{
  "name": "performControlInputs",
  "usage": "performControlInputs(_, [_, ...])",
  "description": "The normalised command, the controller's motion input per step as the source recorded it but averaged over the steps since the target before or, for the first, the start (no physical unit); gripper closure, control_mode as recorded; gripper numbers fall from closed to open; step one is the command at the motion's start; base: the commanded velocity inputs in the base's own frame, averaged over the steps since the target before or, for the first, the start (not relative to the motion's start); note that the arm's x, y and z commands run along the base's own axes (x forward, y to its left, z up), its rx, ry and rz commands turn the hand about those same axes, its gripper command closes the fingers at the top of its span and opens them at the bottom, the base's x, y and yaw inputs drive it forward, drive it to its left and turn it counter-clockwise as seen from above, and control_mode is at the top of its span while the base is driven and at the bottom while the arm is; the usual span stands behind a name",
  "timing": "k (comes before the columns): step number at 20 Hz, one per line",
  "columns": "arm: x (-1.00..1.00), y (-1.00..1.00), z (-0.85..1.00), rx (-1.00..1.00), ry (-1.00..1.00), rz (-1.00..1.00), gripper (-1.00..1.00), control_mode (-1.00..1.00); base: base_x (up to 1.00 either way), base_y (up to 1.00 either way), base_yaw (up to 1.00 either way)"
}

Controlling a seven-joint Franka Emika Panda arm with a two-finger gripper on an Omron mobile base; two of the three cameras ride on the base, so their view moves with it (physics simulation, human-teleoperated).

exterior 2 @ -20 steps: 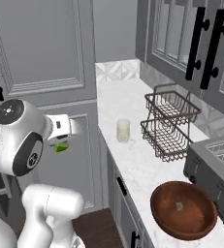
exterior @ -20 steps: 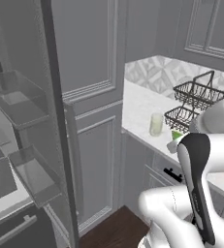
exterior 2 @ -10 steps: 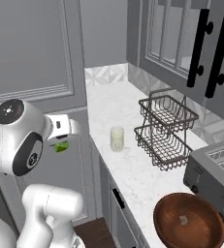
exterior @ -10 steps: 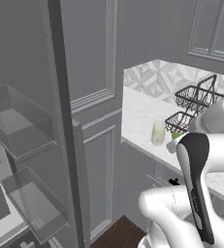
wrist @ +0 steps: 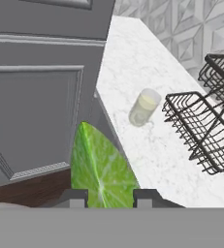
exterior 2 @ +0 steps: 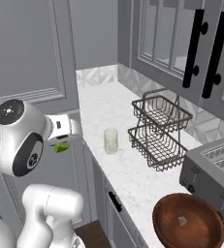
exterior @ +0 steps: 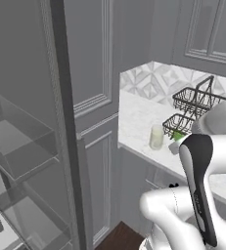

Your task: Grab a lemon wedge from the fridge and one ice cube from the ice bowl, and put them in the glass of lemonade.

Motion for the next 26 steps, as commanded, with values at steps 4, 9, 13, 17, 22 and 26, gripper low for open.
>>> performControlInputs(4, [0.0,0.0,0.0,0.0,0.0,0.0,1.0,1.0,0.56,0.04,-0.09])
performControlInputs(9, [0.0,0.0,0.0,0.0,0.0,0.0,1.0,1.0,0.11,-0.01,-0.09])
performControlInputs(13, [0.04,-0.02,0.0,0.0,-0.04,-0.11,1.0,-1.0,0.0,0.0,0.0])
performControlInputs(17, [0.01,0.0,0.0,0.0,-0.02,-0.09,1.0,-1.0,0.0,0.0,0.0])
performControlInputs(22, [0.0,-0.25,-0.01,-0.01,-0.04,0.03,1.0,-1.0,0.0,0.0,0.0])
performControlInputs(26, [0.01,-0.74,-0.1,-0.03,-0.18,0.31,1.0,-1.0,0.0,0.0,0.0])
